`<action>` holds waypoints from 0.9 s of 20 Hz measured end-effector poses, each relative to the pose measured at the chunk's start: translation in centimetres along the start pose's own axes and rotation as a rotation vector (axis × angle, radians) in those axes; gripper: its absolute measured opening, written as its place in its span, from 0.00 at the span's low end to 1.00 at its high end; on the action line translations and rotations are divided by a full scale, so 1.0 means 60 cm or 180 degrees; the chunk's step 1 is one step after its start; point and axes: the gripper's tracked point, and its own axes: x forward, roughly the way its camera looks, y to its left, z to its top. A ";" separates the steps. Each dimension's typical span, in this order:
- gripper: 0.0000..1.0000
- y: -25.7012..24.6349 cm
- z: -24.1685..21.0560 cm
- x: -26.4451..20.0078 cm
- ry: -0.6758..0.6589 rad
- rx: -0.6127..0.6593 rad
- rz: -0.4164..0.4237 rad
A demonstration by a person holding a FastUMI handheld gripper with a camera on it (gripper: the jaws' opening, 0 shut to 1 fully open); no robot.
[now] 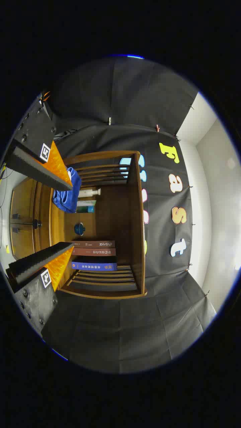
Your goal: Pull open the drawer, take out the items inside it, and place them on the countertop above the cabinet.
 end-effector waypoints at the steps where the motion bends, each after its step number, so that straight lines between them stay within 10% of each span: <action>1: 1.00 -0.002 0.000 0.000 -0.0002 0.0013 -0.0008; 18: 1.00 -0.015 -0.003 -0.005 0.0030 -0.0082 -0.0050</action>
